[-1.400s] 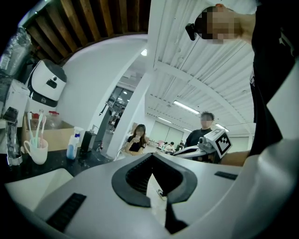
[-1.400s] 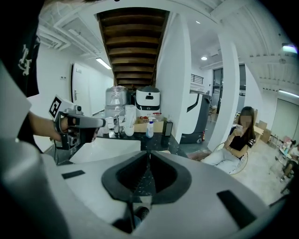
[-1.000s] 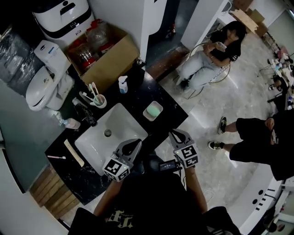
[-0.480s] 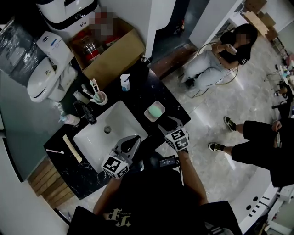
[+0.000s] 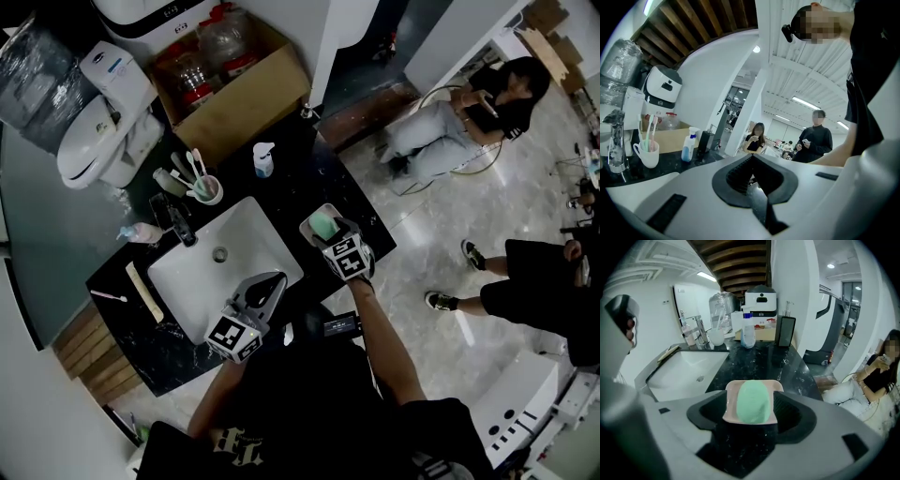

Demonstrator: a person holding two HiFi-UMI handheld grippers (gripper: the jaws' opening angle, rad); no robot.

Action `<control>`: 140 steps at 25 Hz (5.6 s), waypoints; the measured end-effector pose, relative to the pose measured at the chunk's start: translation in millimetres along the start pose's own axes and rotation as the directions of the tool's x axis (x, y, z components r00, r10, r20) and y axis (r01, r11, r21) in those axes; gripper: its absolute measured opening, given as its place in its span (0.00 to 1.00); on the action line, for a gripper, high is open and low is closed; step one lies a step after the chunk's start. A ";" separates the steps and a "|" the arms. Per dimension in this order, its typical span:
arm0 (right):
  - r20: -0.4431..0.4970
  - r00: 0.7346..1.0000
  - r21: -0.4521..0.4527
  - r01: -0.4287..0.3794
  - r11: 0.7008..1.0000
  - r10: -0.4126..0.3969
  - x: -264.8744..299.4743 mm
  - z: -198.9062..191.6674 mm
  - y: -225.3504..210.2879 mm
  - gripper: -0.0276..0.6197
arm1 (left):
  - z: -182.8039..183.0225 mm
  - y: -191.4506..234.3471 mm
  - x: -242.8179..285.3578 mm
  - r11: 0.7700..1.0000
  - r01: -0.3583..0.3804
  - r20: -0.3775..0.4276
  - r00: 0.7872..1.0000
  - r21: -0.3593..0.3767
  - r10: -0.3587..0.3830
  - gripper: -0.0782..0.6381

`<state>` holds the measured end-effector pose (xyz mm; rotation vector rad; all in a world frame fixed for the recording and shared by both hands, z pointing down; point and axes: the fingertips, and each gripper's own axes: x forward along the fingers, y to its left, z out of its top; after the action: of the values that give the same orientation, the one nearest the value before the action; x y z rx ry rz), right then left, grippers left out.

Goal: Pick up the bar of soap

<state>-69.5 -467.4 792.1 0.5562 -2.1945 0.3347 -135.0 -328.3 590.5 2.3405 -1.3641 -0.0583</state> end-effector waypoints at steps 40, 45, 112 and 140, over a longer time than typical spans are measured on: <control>-0.031 0.999 0.064 0.014 0.998 -0.012 -14.4 12.6 10.1 0.49 | 6.4 42.4 -28.1 0.999 -0.029 0.038 0.999 -0.026 0.030 0.12; 0.104 0.992 0.153 0.057 0.987 -0.073 -84.8 15.5 37.2 0.49 | -3.1 16.0 -28.2 0.997 0.078 0.005 0.997 0.002 -0.078 0.12; 0.478 0.864 0.148 0.095 0.984 -0.155 -401.3 -111.9 18.0 0.49 | -30.9 -213.3 31.7 0.990 0.054 0.065 0.996 0.131 -0.063 0.12; 0.457 0.876 0.131 0.106 0.986 -0.155 -389.1 -109.5 12.1 0.49 | -20.7 -201.0 42.1 0.985 0.067 0.045 0.996 0.161 -0.075 0.12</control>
<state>215.0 -304.0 555.7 0.9169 -2.5934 0.2599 56.8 -271.2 539.8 2.5363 -1.3534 -0.0319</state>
